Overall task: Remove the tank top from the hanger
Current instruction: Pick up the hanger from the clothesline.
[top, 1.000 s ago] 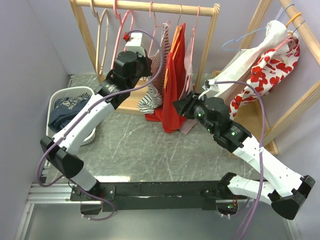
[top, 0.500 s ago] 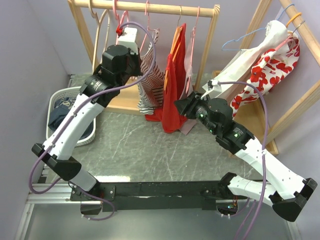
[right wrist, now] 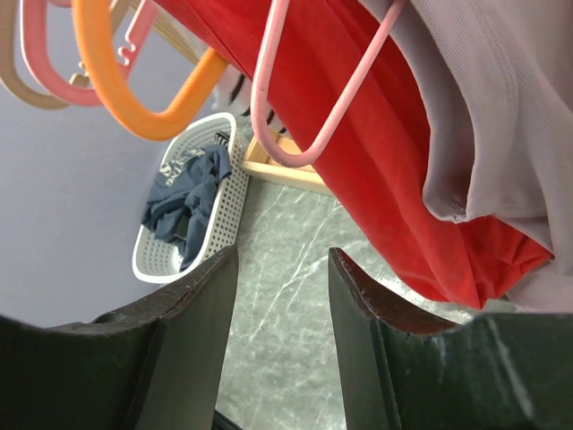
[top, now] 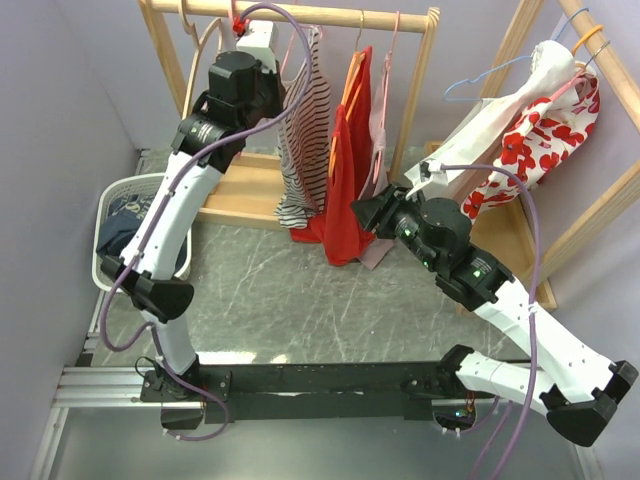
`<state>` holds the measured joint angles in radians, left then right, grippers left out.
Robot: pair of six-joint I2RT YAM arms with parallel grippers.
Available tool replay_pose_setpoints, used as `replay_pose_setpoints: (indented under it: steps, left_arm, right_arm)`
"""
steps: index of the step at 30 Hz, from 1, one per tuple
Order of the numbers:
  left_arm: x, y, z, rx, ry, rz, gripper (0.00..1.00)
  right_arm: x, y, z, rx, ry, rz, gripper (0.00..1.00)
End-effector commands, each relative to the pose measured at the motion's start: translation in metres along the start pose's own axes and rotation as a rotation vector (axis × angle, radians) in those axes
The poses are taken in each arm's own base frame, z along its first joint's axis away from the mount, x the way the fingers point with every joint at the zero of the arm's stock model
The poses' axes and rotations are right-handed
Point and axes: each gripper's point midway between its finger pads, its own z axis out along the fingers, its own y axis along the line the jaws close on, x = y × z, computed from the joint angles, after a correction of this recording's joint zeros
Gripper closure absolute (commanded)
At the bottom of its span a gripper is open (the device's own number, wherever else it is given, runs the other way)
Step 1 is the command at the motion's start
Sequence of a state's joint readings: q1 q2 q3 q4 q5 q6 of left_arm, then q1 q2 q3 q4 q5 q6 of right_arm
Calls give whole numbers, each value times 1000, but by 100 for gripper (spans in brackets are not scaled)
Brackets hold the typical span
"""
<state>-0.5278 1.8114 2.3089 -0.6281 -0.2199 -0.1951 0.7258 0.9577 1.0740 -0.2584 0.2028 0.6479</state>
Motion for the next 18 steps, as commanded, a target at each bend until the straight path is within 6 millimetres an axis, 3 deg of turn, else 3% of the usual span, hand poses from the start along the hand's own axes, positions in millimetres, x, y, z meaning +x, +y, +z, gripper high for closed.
replay_pose_setpoints:
  steps: [1,8,12,13,14,18]
  left_arm:
    - [-12,3,6,25,-32,-32,99]
    - [24,12,9,8,62,-24,99]
    - [33,16,1,-6,80,-29,99]
    - [21,16,-12,5,47,-32,99]
    - [34,16,-14,15,71,-27,99]
    - [32,15,-48,39,107,-48,99]
  right_arm:
    - [-14,-1,-6,5,-52,-2,47]
    - [-9,3,-1,-14,-32,2,47]
    - [-12,3,-3,-14,-41,3,47]
    - [-13,4,-3,-17,-43,3,47]
    - [-14,4,-4,-16,-47,3,47]
    - [-23,10,-9,-36,-67,-34,44]
